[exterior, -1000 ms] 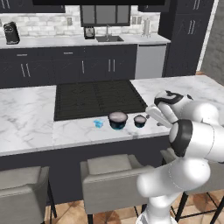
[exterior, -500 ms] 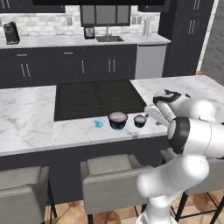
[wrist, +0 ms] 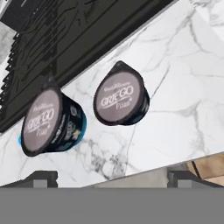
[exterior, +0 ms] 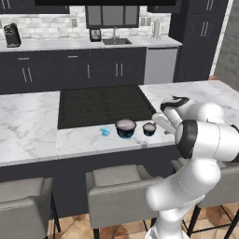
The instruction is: Stack the yogurt containers by placing the smaller containers on top of the larger containers.
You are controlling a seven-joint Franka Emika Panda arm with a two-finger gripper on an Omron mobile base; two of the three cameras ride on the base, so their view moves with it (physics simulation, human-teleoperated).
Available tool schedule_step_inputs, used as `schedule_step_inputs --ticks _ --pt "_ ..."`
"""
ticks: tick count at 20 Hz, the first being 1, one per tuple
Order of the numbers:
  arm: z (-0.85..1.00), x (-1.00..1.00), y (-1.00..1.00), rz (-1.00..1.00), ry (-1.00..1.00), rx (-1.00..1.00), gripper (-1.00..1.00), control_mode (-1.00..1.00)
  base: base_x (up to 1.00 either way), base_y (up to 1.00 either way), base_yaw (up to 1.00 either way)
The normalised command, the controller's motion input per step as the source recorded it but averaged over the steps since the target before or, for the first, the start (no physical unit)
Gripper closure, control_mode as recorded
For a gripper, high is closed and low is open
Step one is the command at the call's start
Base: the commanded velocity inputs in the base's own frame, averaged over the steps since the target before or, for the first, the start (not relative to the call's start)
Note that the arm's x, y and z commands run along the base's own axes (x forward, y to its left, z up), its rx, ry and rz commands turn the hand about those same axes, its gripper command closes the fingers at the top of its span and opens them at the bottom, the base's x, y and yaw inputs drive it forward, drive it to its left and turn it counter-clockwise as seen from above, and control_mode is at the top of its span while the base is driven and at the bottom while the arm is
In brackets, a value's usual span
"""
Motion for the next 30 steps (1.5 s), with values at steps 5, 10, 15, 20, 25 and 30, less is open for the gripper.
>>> schedule_step_inputs --ticks 5,10,15,20,25,30 --pt "-0.11 0.12 0.05 0.00 0.00 0.00 -1.00 -1.00 0.00 0.00 0.00" --pt "-0.07 0.12 0.06 0.00 0.00 0.00 -1.00 -1.00 0.00 0.00 0.00" --pt "-0.05 0.09 0.02 0.00 0.00 0.00 -1.00 -1.00 0.00 0.00 0.00" --pt "-0.03 0.11 0.00 0.00 0.00 0.02 -1.00 -1.00 0.00 0.00 0.00" --pt "-0.05 0.19 0.00 0.00 0.00 0.03 -1.00 -1.00 0.00 0.00 0.00" --pt "-0.11 0.20 0.00 0.00 0.00 0.03 -1.00 -1.00 0.00 0.00 0.00"
